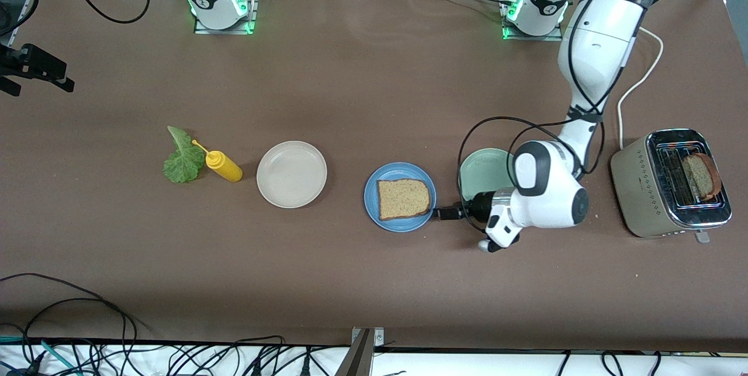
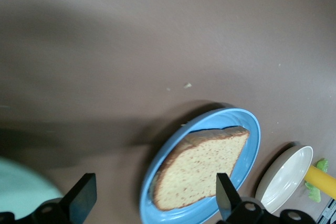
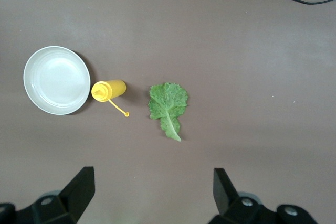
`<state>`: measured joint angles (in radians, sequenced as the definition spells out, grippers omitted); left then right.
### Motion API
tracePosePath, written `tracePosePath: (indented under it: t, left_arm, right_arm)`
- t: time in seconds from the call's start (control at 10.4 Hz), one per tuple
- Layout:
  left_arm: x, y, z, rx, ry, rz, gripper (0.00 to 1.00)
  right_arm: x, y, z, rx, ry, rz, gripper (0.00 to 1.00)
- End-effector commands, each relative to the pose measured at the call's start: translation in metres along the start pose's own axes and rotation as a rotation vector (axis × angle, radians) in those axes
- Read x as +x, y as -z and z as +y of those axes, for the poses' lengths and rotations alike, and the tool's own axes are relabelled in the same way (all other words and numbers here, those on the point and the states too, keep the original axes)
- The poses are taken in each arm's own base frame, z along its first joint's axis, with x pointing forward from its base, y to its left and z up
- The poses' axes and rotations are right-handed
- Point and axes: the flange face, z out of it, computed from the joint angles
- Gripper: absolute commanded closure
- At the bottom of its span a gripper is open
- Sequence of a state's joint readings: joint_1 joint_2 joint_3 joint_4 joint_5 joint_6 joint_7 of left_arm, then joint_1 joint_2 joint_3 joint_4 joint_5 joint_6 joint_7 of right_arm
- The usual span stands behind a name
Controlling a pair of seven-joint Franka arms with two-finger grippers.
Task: Make sandwich in blue plate with both arms
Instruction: 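Withdraw the left gripper back toward the toaster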
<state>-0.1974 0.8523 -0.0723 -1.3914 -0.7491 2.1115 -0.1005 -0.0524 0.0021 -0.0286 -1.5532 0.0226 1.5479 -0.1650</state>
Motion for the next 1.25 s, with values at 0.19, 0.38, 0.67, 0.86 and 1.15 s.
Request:
tracePosePath:
  t: [0.19,0.38,0.67,0.86,1.15]
  left_arm:
    - [-0.022,0.136,-0.003,0.252,-0.154,-0.015,0.00]
    - [-0.036,0.189,0.000,0.375,-0.201,0.020,0.00]
    - [-0.056,0.280,0.000,0.557,-0.268,0.151,0.00]
    - [-0.080,0.327,0.010,0.623,-0.361,0.180,0.00]
    - [-0.147,0.382,0.024,0.704,-0.363,0.169,0.00]
  right_arm:
    - [-0.003,0.007,0.000,0.002,0.002,0.002,0.00]
    - [-0.003,0.007,0.000,0.000,0.002,0.001,0.00]
    - [-0.003,0.007,0.000,0.000,0.002,0.001,0.00]
    - [-0.003,0.007,0.000,0.002,0.002,0.002,0.00]
    - [-0.003,0.007,0.000,0.002,0.002,0.002,0.00]
